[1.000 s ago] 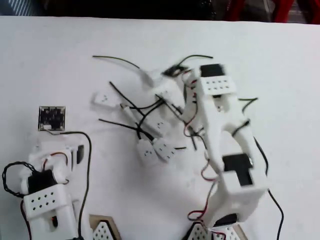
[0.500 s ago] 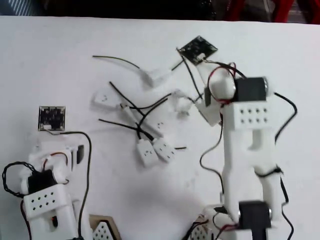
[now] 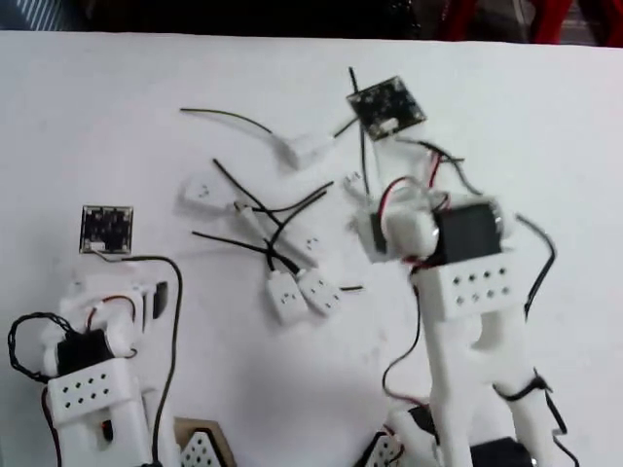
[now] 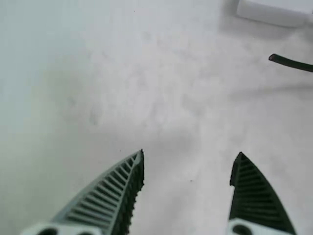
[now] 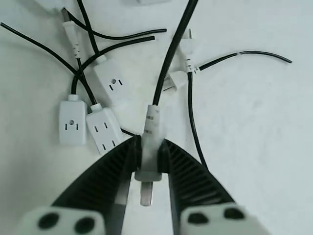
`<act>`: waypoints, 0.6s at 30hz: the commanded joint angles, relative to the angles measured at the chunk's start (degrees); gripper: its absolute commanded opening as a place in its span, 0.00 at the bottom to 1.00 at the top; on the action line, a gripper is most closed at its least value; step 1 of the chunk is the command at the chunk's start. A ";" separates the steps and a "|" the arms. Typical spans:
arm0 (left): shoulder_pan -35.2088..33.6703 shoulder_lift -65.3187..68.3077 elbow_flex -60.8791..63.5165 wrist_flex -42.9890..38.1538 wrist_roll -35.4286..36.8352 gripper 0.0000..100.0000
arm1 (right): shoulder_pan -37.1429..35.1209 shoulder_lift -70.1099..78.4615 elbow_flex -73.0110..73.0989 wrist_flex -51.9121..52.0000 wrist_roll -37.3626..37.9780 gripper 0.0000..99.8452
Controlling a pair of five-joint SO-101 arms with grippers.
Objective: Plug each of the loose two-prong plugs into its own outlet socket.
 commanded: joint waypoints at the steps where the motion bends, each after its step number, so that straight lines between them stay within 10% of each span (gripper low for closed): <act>1: 0.66 -1.01 -0.18 -1.14 0.09 0.29 | -4.00 -6.99 8.79 -8.84 -4.04 0.02; 18: 4.00 -1.10 -0.79 -12.57 0.44 0.28 | -21.93 -24.13 46.15 -49.19 -16.97 0.02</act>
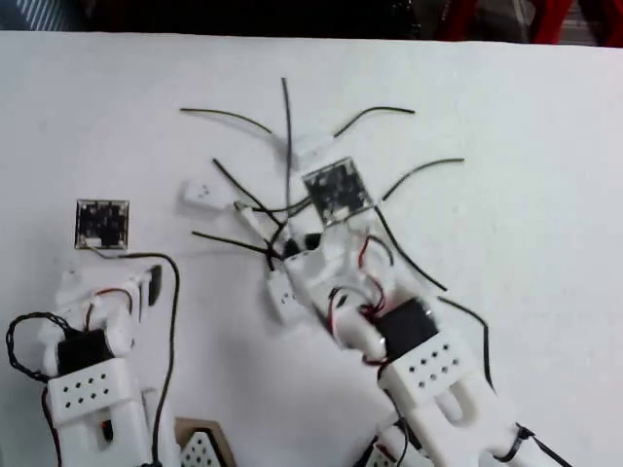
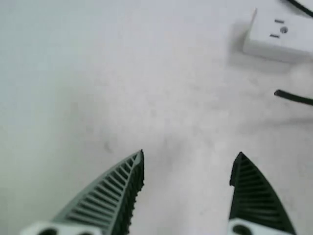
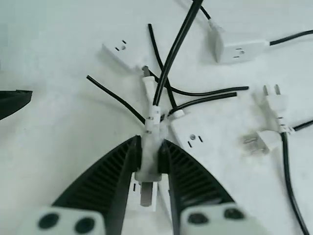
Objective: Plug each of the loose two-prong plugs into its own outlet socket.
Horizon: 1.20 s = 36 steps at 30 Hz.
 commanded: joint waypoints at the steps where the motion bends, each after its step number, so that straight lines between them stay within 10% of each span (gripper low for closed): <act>1: 4.00 -1.10 -0.97 -5.27 0.53 0.28 | -4.70 -2.95 3.34 -7.25 -0.97 0.02; 16: 19.30 -1.10 -6.86 -11.25 10.37 0.29 | -12.53 -20.09 13.98 -8.75 -0.97 0.02; 36: 34.68 -1.10 -19.96 10.73 10.11 0.29 | -12.53 -22.90 16.09 -8.75 -0.97 0.02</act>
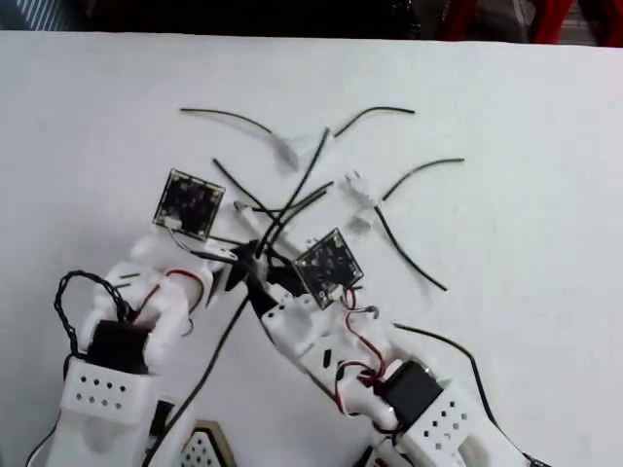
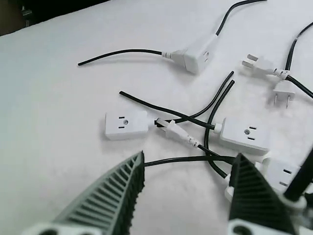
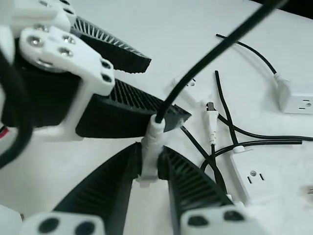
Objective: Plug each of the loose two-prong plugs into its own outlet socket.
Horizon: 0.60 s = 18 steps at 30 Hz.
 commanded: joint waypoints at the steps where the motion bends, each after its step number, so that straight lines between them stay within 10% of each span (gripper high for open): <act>1: 1.98 -0.84 -2.99 0.44 0.18 0.29 | -0.66 -1.10 -0.53 -1.01 -0.53 0.02; 18: 2.15 -0.84 -5.10 0.44 0.09 0.29 | -0.66 -1.10 1.23 -1.27 -0.53 0.02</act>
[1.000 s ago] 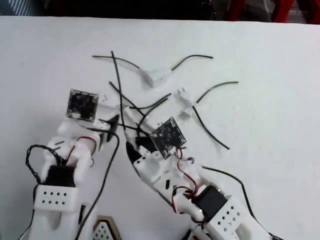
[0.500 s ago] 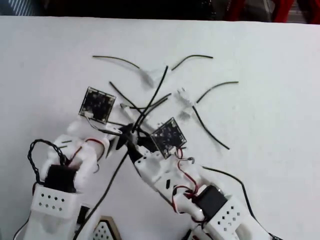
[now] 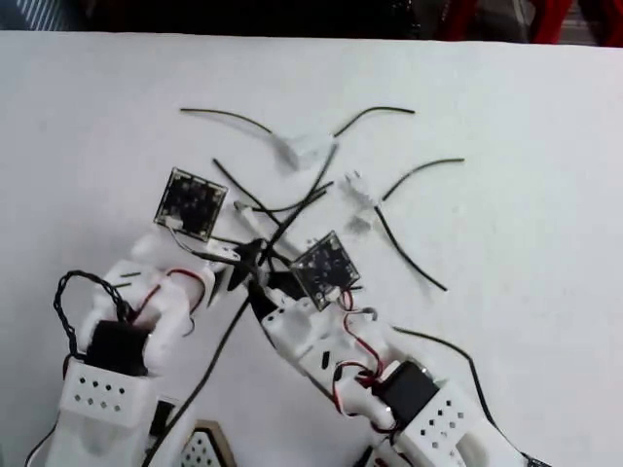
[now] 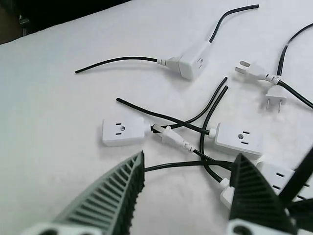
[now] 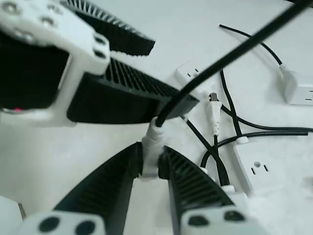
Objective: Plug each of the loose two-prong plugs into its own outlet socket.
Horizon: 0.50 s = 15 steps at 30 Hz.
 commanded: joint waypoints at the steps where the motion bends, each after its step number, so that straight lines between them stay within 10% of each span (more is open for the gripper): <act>1: 2.24 -0.84 -3.34 0.18 0.09 0.29 | -0.57 -1.10 -0.53 -1.27 -0.53 0.02; 15: 5.58 -0.84 -2.99 2.29 0.09 0.28 | -0.40 -1.36 -0.44 -0.92 -0.53 0.02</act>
